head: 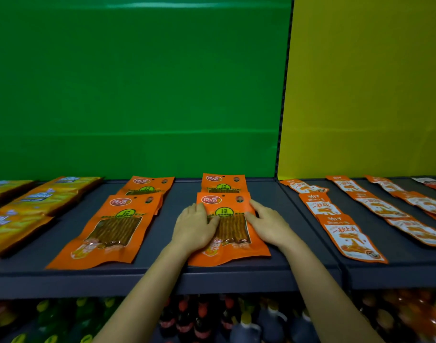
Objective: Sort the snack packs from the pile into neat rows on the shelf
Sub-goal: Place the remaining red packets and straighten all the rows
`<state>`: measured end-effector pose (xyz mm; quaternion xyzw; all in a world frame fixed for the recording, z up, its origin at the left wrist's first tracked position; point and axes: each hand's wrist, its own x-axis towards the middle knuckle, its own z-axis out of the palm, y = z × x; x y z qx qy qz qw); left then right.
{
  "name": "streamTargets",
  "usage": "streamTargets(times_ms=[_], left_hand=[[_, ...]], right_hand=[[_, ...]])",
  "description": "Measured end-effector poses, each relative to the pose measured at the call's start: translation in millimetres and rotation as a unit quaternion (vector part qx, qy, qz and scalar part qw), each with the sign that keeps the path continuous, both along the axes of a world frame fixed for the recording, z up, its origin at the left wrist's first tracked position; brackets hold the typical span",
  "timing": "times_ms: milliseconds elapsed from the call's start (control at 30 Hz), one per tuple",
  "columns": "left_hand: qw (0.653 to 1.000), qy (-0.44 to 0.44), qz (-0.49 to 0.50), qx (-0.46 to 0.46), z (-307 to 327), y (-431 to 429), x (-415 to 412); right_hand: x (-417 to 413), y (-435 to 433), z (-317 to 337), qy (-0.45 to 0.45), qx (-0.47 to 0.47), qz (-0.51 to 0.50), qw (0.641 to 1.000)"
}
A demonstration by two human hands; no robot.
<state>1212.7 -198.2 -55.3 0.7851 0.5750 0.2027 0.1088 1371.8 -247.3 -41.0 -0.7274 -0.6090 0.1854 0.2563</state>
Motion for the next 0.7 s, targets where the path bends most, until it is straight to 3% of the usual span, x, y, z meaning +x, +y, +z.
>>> streamTargets(times_ms=[233, 400, 467, 567, 700], left_hand=[[1.000, -0.007, -0.001, 0.008, -1.2, -2.1, -1.5], [0.978, -0.125, 0.045, 0.162, 20.1, -10.0, -34.7], [0.972, -0.138, 0.059, 0.179, 32.1, -5.4, -57.5], [0.976, -0.140, 0.094, 0.139, 41.8, 8.4, -105.6], [0.982, -0.142, 0.110, 0.055, 39.3, 24.2, -165.0]], right_hand=[[-0.8, 0.6, 0.7, 0.029, 0.026, 0.000, 0.999], [-10.6, -6.2, 15.2, 0.095, 0.103, -0.036, 0.989], [-23.2, -11.4, 26.6, 0.089, 0.131, -0.009, 0.987], [-59.4, -10.9, 39.8, 0.071, 0.126, 0.057, 0.988], [-117.6, 4.3, 38.7, 0.112, 0.092, 0.092, 0.985]])
